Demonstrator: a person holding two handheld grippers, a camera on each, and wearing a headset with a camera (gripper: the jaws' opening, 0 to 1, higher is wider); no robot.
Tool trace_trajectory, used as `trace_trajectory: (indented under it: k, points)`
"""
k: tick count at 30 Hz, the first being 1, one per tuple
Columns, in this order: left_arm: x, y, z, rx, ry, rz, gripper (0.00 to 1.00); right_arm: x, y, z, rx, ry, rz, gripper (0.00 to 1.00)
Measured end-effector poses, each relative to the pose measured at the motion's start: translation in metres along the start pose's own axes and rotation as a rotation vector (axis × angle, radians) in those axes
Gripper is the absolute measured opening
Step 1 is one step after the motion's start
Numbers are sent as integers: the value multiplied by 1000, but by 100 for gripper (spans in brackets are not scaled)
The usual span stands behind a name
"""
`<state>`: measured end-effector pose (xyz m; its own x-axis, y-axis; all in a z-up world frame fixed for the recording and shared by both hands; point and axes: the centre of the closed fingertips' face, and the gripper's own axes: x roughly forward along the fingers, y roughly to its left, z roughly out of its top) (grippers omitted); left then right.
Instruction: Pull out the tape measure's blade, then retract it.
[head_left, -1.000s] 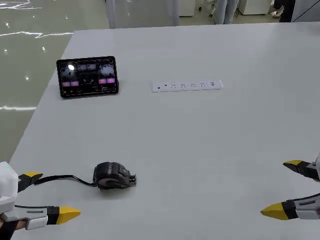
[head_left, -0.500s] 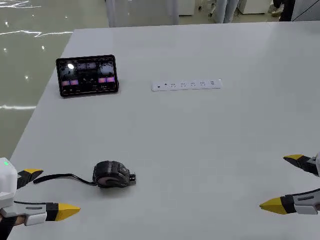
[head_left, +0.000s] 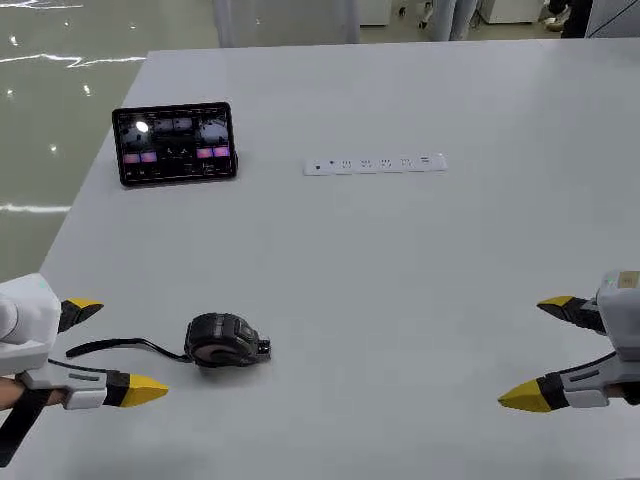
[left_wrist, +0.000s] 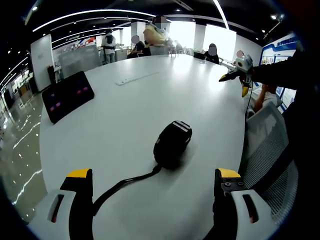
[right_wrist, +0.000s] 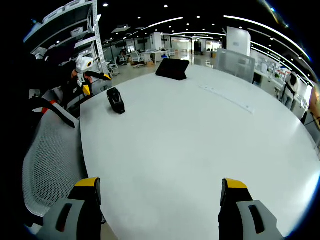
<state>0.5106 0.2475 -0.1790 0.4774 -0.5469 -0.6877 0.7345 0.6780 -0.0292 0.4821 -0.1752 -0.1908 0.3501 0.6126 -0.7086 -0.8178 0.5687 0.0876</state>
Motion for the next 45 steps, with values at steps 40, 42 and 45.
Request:
trace_trajectory:
  k: [40, 42, 45]
  points:
    - [61, -33, 36, 385, 218, -234, 95, 72, 23, 81, -215, -54, 139, 99]
    - [65, -34, 36, 395, 232, -250, 94, 76, 25, 84, -221, -61, 142, 99]
    - [69, -33, 31, 423, 285, -261, 88, 83, 28, 89, -231, -73, 146, 99]
